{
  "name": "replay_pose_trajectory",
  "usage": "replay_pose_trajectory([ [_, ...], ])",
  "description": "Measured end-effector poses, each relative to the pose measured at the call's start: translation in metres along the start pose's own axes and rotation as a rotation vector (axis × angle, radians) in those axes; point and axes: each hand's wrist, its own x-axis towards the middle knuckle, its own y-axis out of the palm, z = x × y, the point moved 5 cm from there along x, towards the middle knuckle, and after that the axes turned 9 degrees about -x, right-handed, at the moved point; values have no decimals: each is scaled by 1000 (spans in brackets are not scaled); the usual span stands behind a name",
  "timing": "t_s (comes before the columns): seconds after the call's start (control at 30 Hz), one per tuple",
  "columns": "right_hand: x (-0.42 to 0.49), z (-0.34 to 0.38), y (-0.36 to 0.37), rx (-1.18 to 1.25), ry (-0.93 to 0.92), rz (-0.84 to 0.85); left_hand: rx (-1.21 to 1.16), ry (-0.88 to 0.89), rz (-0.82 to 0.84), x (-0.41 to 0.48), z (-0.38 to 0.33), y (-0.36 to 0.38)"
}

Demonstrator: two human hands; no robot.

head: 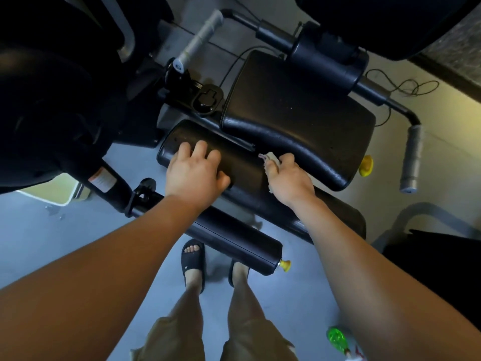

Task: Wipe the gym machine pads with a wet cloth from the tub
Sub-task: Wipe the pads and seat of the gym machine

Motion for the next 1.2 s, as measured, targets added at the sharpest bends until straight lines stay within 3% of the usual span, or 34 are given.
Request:
replay_pose_trajectory([
  [0.23,1,3,-3,-184,79,-6,-73,-12,-1,5,7,-1],
  [0.47,14,44,-9,-33,-128,48,-280,-22,-46,0,17,-13],
  [0.6,21,78,-11,-28,-219,75,-370,-218,-118,1,41,-24],
  [0.73,27,105,-8,-29,-297,44,-387,-420,6,1,66,-22],
  [0.83,26,119,-8,-51,-354,5,-408,-444,101,3,75,-19],
  [1.2,-1,147,-7,-215,-663,19,-709,-529,75,7,95,-17],
])
